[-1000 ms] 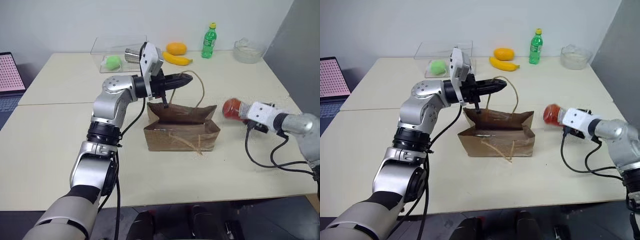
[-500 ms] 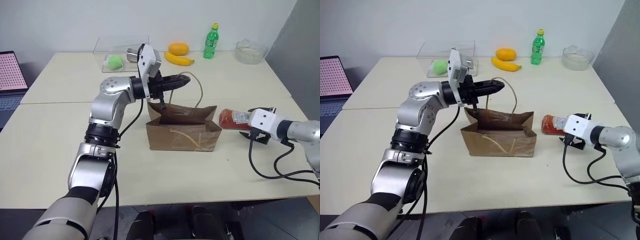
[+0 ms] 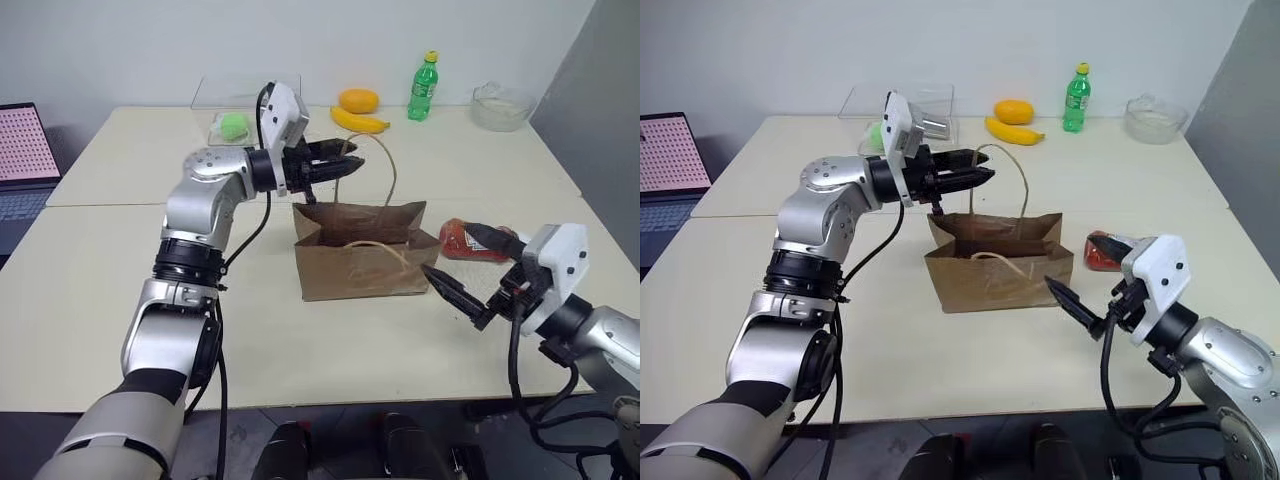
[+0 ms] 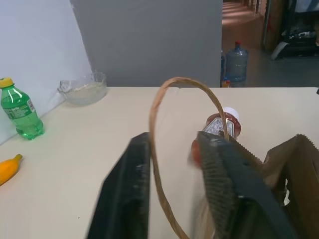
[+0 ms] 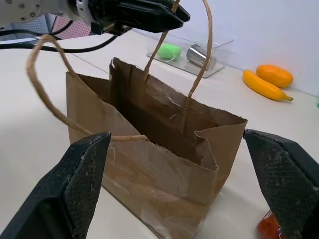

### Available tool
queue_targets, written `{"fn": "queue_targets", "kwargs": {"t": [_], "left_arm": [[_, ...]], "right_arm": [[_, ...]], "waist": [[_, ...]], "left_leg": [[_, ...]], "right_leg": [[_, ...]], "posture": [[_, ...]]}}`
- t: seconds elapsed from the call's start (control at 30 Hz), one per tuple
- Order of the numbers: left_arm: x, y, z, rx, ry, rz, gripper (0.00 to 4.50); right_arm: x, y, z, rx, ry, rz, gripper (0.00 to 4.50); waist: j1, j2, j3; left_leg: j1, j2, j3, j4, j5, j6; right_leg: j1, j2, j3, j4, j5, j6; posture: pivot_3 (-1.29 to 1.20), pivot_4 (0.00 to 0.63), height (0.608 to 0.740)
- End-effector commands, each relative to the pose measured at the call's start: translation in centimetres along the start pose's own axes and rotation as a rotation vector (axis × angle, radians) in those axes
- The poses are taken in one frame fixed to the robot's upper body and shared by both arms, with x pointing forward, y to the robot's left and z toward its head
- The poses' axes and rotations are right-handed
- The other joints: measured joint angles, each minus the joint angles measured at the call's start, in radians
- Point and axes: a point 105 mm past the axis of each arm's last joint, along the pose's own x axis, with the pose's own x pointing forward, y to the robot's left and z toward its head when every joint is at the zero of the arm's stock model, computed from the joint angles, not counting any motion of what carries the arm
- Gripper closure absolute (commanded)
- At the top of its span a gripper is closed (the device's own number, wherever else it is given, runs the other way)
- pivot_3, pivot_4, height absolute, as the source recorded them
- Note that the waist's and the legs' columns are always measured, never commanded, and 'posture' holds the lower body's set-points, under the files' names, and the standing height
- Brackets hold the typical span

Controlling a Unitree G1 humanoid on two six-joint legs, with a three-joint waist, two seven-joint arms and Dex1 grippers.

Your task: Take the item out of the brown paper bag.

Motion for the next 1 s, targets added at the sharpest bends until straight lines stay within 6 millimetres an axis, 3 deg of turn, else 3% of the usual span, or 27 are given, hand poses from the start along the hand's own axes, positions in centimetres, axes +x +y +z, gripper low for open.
{"fn": "queue_targets", "kwargs": {"t": [0.03, 0.1, 0.27, 0.43, 0.57, 0.63, 0.77, 0.87, 1.0], "left_arm": [[-0.8, 0.1, 2.0, 0.032, -0.022, -0.012, 1.71], [-1.7, 0.0, 2.1, 0.03, -0.025, -0.018, 1.09], [-4.0, -0.5, 1.7, 0.024, 0.004, 0.011, 1.09], [-7.1, 0.1, 1.2, 0.006, -0.053, 0.275, 1.09], [-11.7, 2.1, -2.0, 0.035, -0.133, 0.778, 1.09], [-13.8, 2.2, -4.7, 0.074, -0.06, 0.984, 1.09], [-15.3, 0.6, -8.5, 0.096, 0.068, 1.156, 1.09], [-15.3, -1.5, -11.1, 0.046, 0.099, 1.19, 1.09], [-14.9, -3.2, -12.3, 0.036, 0.072, 1.202, 1.09]], "right_arm": [[0.0, 1.1, 1.3, -0.056, -0.043, 0.023, 0.0], [0.1, 0.9, 1.0, -0.055, -0.034, 0.023, 0.0], [0.1, 0.6, 0.2, -0.059, -0.013, 0.025, 0.0], [0.3, -0.5, -0.2, -0.081, -0.052, -0.044, 0.0], [0.0, -3.1, -0.8, -0.102, -0.142, -0.251, 0.0], [-0.6, -3.8, -1.7, -0.109, -0.167, -0.326, 0.0], [-2.1, -5.7, -3.0, -0.065, -0.202, -0.499, 0.0], [-3.4, -7.7, -4.8, -0.052, -0.187, -0.634, 0.0], [-4.2, -9.0, -6.5, -0.048, -0.163, -0.709, 0.0]], "waist": [[-0.001, 0.0, 0.0], [-0.003, 0.0, 0.0], [-0.006, 0.0, 0.0], [-0.006, 0.0, 0.0], [0.001, 0.0, -0.001], [0.004, 0.0, -0.001], [0.013, 0.0, -0.001], [0.02, 0.0, -0.002], [0.021, 0.0, -0.002]], "left_leg": [[0.0, 0.0, 0.0, 0.0, 0.0, 0.0], [-0.001, 0.0, 0.0, -0.001, 0.0, 0.0], [0.0, 0.001, 0.0, -0.001, 0.0, 0.0], [0.0, 0.001, 0.0, 0.0, 0.0, 0.0], [0.001, 0.001, 0.0, 0.0, 0.0, 0.0], [0.002, 0.001, 0.0, -0.001, 0.0, 0.0], [0.002, 0.001, 0.001, -0.001, 0.0, 0.0], [0.003, 0.0, 0.001, 0.0, 0.0, 0.0], [0.01, 0.0, 0.001, -0.002, 0.0, 0.0]], "right_leg": [[0.0, 0.0, 0.0, 0.0, 0.0, 0.0], [-0.001, 0.0, 0.0, 0.0, 0.0, 0.0], [-0.001, 0.0, 0.0, 0.0, 0.0, 0.0], [-0.001, 0.0, 0.001, 0.0, 0.0, 0.0], [0.001, 0.0, 0.001, -0.001, 0.0, 0.0], [0.001, -0.001, 0.001, 0.0, 0.0, 0.0], [0.0, -0.001, 0.001, 0.0, 0.0, -0.001], [0.003, -0.001, 0.001, -0.001, 0.001, -0.001], [0.009, -0.001, 0.001, -0.002, 0.001, -0.001]], "posture": [[0.0, 0.15, 0.74], [0.0, 0.15, 0.74], [0.0, 0.15, 0.74], [0.0, 0.15, 0.74], [0.0, 0.15, 0.74], [0.0, 0.15, 0.74], [0.0, 0.15, 0.74], [0.0, 0.15, 0.74], [0.0, 0.15, 0.74]]}}
